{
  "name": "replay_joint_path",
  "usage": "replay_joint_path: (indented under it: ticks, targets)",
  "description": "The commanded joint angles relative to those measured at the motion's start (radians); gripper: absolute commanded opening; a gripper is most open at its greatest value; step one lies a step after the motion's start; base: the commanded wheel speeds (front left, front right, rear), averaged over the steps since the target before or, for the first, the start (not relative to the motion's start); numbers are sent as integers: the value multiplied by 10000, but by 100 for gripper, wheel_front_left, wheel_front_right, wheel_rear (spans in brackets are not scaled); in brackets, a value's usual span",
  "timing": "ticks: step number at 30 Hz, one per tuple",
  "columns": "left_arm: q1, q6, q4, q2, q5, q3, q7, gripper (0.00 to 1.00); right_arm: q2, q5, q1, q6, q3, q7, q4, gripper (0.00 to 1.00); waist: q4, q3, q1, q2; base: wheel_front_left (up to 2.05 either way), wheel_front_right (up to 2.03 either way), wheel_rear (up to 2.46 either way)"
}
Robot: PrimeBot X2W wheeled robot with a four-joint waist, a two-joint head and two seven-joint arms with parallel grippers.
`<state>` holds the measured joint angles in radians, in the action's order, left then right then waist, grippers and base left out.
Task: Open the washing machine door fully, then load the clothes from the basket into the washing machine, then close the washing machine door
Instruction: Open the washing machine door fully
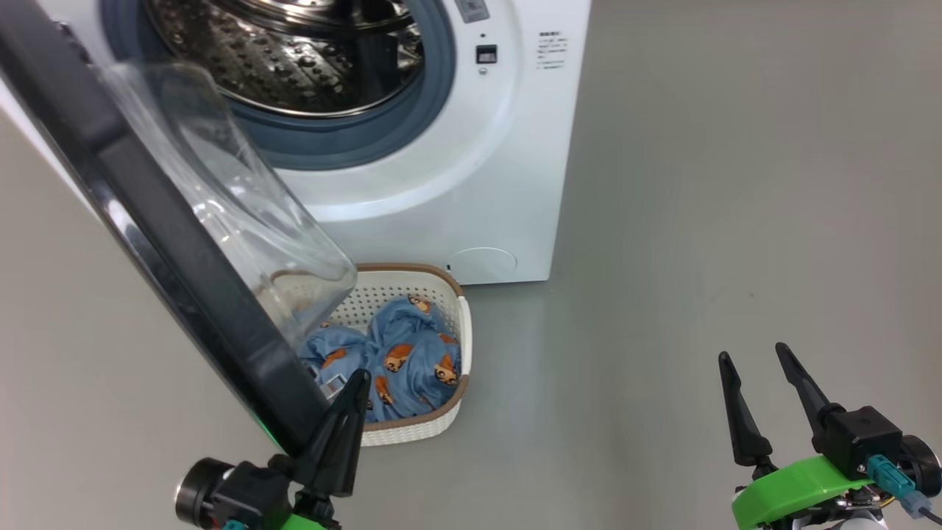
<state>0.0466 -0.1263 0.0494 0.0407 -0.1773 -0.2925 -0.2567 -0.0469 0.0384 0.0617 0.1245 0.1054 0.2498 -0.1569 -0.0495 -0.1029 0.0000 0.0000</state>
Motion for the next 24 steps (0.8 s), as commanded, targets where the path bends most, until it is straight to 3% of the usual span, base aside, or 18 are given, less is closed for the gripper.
replay_joint_path:
  ticks: [1,18,24]
  targets:
    - [173,119,-71,146,57,606,-51,0,-34,86,236,62,-255,120,212,100,-222,43,0,0,0,0,0]
    - [-163,455,79,100,-21,1233,-51,0,-33,19,203,62,-174,120,194,100,-2017,14,0,0,0,0,0]
    - [-151,804,107,97,-270,1712,-51,0,-33,128,208,62,-244,120,159,100,-2333,-26,0,0,0,0,0]
